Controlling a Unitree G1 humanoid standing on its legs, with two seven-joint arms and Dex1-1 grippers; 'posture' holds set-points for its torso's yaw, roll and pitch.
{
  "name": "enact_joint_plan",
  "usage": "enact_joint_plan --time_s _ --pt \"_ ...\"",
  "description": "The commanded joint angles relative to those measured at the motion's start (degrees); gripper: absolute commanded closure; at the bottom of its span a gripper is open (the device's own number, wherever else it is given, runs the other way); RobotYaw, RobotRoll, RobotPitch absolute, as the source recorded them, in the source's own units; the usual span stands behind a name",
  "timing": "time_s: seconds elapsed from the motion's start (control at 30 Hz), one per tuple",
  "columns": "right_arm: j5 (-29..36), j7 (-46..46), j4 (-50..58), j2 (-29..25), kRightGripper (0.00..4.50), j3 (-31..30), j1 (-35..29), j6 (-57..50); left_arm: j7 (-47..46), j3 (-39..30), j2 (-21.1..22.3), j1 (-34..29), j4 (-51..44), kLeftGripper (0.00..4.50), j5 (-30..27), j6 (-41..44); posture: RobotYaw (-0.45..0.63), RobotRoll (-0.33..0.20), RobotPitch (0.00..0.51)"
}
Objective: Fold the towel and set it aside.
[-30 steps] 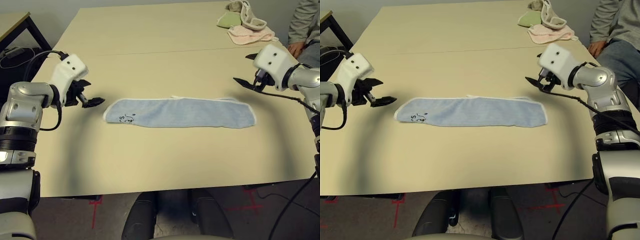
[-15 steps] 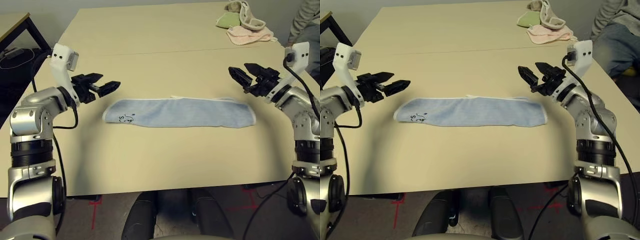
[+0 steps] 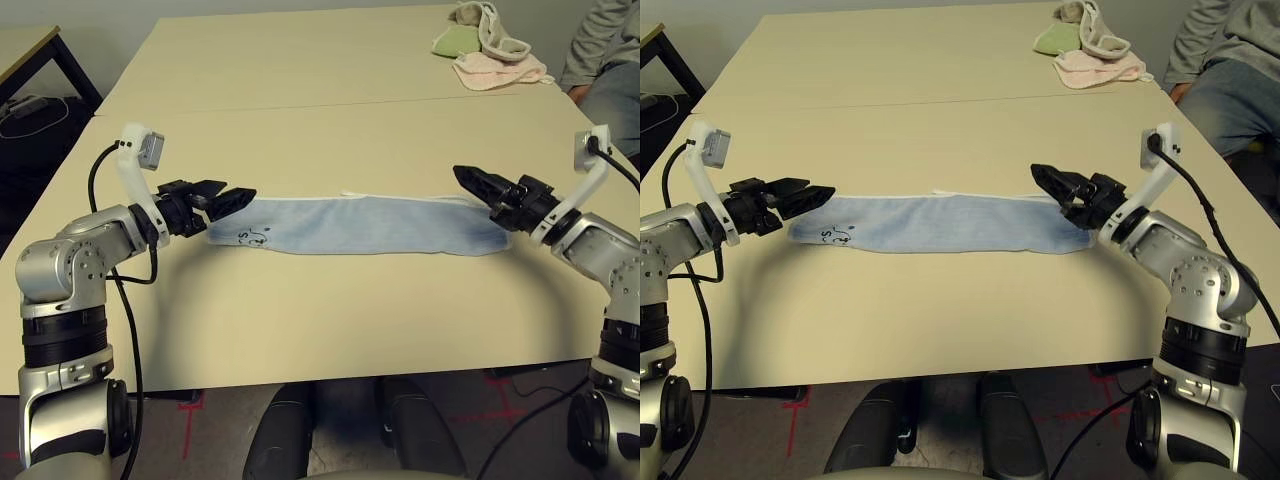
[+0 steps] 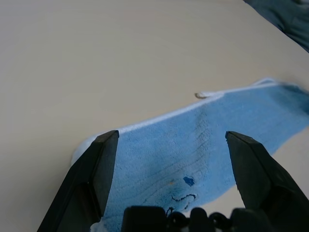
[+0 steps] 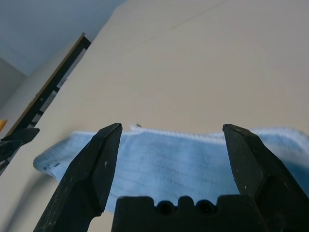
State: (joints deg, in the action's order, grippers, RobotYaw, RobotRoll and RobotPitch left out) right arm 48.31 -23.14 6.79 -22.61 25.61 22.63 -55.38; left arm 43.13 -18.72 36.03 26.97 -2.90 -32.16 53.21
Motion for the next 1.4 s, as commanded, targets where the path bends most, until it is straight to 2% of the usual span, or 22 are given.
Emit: enact_joint_plan --time_s 0.03,0.17,0.3,0.6,0.8,1.0,1.1,1.33,1.4 --pt "-2.6 -0.7 1.6 0.2 0.01 -1.7 -2.3 5.2 0.5 1.2 -1.4 -3.7 -2.2 0.01 1.5 -8.4 0.05 0.000 0.140" --pt "-9.6 -6.7 0.4 -4.0 0.01 -7.8 -4.6 12.9 8.1 5.6 1.6 -7.9 -1.4 0.01 4.0 -17.9 0.06 0.000 0.140" --pt "-12.2 -10.1 -1.9 -6.5 0.01 -9.6 -4.3 16.5 16.7 10.2 4.3 -8.7 2.3 0.01 7.2 -28.5 0.06 0.000 0.140" --pt "-18.8 -15.4 -3.9 -11.1 0.01 -13.5 -4.3 23.6 25.8 15.5 4.0 -4.8 13.6 0.01 11.8 -45.1 0.04 0.000 0.145" --pt "-21.2 -17.1 -2.9 -11.2 0.01 -14.3 -6.8 27.9 25.6 15.3 3.1 -3.1 17.4 0.01 11.9 -47.6 0.04 0.000 0.144" --pt "-15.5 -13.7 1.4 -5.7 0.01 -10.3 -10.6 25.7 26.8 15.5 3.9 -4.4 18.1 0.01 12.5 -50.7 0.04 0.000 0.147" --pt "-15.0 -12.5 2.8 -4.5 0.01 -9.5 -11.9 26.6 27.9 15.9 3.9 -4.3 18.6 0.01 13.3 -53.9 0.03 0.000 0.149" --pt "-18.0 -14.7 1.5 -7.4 0.01 -10.6 -12.6 30.7 31.5 16.6 2.6 -3.3 19.1 0.01 12.4 -57.8 0.03 0.000 0.152" --pt "-21.5 -18.9 -0.2 -10.8 0.01 -13.0 -12.7 34.9 32.3 16.8 2.1 -3.0 19.0 0.01 11.8 -57.2 0.02 0.000 0.154"
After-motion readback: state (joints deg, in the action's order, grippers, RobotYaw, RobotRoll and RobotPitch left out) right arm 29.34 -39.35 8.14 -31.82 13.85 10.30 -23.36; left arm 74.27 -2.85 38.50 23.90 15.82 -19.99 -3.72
